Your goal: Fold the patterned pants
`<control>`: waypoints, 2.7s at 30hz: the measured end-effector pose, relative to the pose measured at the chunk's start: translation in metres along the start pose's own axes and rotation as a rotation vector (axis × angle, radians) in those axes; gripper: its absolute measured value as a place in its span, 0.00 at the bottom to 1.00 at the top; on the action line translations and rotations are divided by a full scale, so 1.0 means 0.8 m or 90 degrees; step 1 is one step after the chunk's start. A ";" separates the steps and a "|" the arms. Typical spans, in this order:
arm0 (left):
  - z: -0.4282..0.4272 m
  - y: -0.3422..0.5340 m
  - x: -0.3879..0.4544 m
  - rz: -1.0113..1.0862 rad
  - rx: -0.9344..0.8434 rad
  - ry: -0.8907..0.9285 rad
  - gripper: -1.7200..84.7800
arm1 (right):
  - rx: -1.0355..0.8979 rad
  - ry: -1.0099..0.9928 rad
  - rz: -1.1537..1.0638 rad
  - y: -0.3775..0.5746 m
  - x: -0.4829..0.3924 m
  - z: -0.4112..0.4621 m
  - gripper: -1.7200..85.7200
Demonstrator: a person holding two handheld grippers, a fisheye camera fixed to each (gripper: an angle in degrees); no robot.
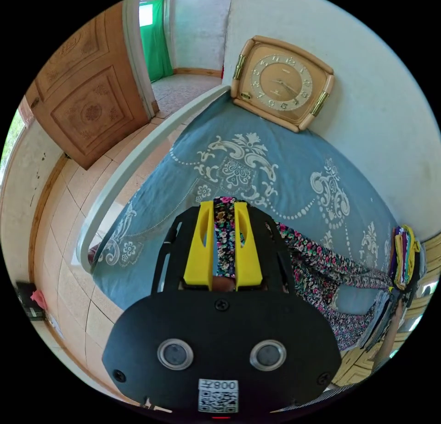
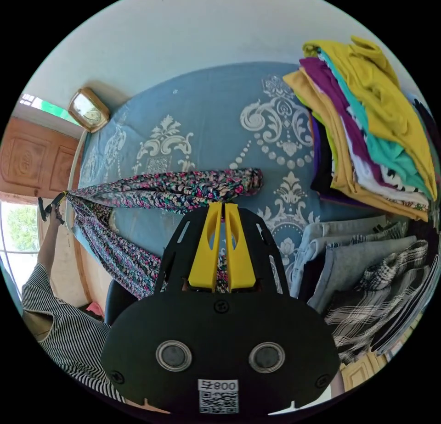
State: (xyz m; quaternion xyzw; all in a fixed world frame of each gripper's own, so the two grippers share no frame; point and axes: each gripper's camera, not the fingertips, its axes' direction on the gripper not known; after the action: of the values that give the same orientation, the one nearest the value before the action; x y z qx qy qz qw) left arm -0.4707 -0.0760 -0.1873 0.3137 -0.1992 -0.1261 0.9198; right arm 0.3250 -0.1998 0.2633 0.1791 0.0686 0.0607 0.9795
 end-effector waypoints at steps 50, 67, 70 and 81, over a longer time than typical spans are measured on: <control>0.124 0.056 0.147 0.339 0.005 0.184 0.10 | 0.176 0.130 0.058 -0.069 -0.015 0.031 0.09; 0.181 0.211 -0.109 -0.103 -0.143 0.086 0.08 | -0.131 -0.164 -0.566 0.152 -0.339 0.247 0.08; 0.175 0.222 -0.125 -0.129 -0.102 0.136 0.04 | -0.167 -0.146 -0.595 0.171 -0.362 0.264 0.11; 0.189 0.280 -0.209 -0.213 -0.094 0.206 0.02 | -0.174 -0.067 -0.574 0.210 -0.389 0.310 0.11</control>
State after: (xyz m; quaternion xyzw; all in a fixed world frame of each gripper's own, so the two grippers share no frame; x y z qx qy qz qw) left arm -0.6628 0.0766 0.0149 0.2907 0.0154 -0.2386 0.9265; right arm 0.0414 -0.1734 0.5882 0.0040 0.0813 -0.3712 0.9250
